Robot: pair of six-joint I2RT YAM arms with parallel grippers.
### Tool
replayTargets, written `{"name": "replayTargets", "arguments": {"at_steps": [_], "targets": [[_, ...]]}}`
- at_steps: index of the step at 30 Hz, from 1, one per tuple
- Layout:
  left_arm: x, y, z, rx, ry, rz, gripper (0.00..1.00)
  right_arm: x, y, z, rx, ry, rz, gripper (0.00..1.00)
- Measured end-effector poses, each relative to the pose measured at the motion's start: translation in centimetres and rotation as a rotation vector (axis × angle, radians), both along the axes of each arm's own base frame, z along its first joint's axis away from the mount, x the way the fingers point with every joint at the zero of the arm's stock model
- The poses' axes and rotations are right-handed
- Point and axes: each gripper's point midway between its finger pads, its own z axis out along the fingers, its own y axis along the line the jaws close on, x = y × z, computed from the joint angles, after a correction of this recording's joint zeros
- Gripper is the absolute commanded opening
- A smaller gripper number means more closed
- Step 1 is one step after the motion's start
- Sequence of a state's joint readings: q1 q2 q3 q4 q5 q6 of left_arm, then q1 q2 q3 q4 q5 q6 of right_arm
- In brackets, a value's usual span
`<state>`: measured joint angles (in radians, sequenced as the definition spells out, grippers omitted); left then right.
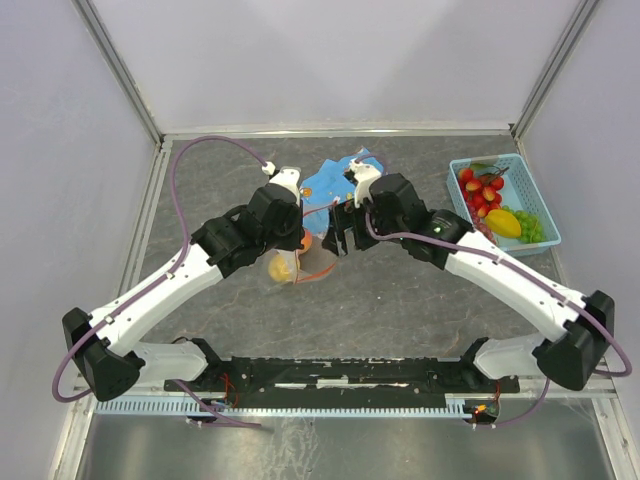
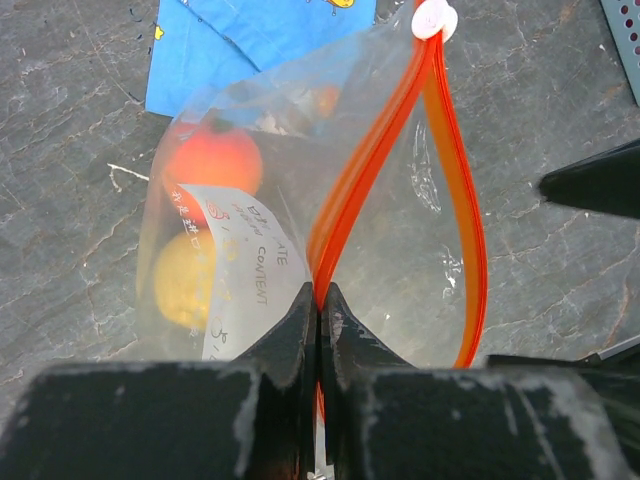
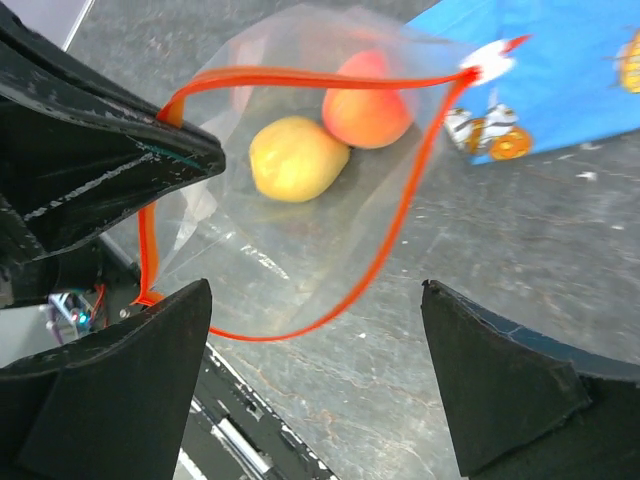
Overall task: Place the food in the zip-top bag and seal the zipper
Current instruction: Place the fake fruit in the zipper food storage bag, then pick up the fake fruit from the bin.
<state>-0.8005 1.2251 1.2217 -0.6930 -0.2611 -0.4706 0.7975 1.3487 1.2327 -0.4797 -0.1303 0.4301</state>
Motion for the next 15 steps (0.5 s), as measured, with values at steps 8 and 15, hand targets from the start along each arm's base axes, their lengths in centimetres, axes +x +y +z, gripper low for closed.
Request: {"name": "replayTargets", "arguments": {"at_steps": [8,15], "targets": [[0.0,0.0,0.0,0.0,0.0,0.0,0.03,1.8,-4.5,2.0,-0.116,-0.091,-0.189,0.85],[-0.1,0.8,-0.3,0.03,0.005,0.02,0.03,5.0,-11.3,0.3,-0.244,-0.053,-0.395,0.84]]}}
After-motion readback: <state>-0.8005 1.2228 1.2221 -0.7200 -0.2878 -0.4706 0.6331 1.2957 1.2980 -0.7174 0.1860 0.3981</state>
